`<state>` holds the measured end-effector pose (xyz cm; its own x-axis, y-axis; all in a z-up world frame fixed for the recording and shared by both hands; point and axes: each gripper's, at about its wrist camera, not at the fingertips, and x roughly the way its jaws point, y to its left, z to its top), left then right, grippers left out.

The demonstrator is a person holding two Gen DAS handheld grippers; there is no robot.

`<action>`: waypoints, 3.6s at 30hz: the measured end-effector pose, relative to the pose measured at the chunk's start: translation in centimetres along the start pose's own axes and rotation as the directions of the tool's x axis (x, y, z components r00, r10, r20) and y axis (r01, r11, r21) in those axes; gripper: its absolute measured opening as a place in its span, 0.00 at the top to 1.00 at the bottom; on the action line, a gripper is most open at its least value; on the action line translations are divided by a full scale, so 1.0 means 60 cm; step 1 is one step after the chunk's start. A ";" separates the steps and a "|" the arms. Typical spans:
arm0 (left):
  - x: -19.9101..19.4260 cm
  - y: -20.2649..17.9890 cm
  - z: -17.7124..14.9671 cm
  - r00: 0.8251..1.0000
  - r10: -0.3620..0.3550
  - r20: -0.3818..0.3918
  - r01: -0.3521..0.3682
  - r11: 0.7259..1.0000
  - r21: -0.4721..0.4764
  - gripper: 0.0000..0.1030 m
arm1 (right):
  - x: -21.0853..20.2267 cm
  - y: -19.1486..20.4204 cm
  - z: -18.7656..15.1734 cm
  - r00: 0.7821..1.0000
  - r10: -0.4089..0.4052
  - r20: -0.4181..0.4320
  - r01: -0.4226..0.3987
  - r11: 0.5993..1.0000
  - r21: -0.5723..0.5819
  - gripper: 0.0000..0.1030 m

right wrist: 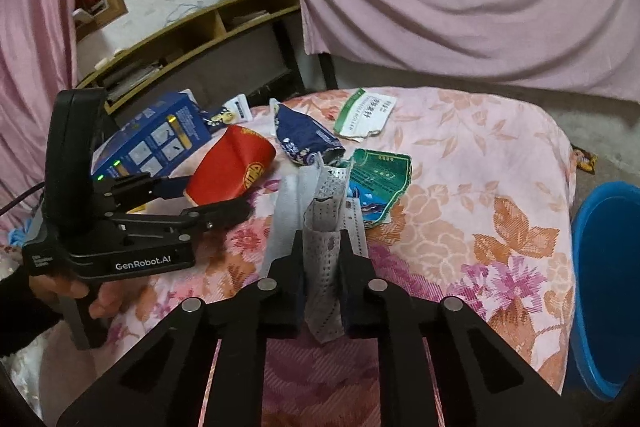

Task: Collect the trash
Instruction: 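Grasp the red paper cup with the left tool while the right tool grasps the grey mask, then carry the cup and mask over the blue bucket and open both tools, then move both open tools back over the bedspread toward the toothpaste tube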

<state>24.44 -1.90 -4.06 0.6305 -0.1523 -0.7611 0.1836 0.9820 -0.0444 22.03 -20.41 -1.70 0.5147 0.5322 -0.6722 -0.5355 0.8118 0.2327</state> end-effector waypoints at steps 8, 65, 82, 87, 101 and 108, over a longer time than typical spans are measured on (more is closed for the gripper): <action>-0.059 -0.004 -0.031 0.994 0.033 0.108 -0.023 0.995 -0.094 0.46 | -0.049 0.023 -0.010 0.988 -0.030 0.151 0.042 0.996 -0.073 0.92; 0.053 -0.432 0.182 0.927 -0.376 0.007 0.370 0.916 0.157 0.35 | -0.284 -0.352 -0.087 0.771 -0.590 0.239 0.426 0.757 0.495 0.69; -0.057 -0.279 0.177 0.922 -0.239 0.305 0.264 0.964 -0.043 0.10 | -0.306 -0.277 -0.053 0.687 -0.571 0.449 0.394 0.812 0.429 0.17; -0.099 -0.219 0.154 0.898 -0.094 0.431 0.154 0.982 -0.106 0.03 | -0.304 -0.232 -0.031 0.646 -0.538 0.541 0.386 0.842 0.376 0.00; -0.198 -0.073 0.066 0.788 0.135 0.601 -0.025 0.982 -0.189 0.03 | -0.241 -0.098 0.015 0.622 -0.366 0.692 0.361 0.919 0.162 0.00; -0.208 -0.008 0.035 0.785 0.188 0.590 -0.067 0.973 -0.222 0.03 | -0.183 -0.052 0.034 0.682 -0.314 0.661 0.353 0.932 0.078 0.00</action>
<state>18.06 -0.71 6.82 0.9745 -0.0004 -0.2244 -0.0308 0.9903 -0.1355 19.41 -28.29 6.42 0.9614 0.2671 -0.0665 -0.2653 0.9636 0.0341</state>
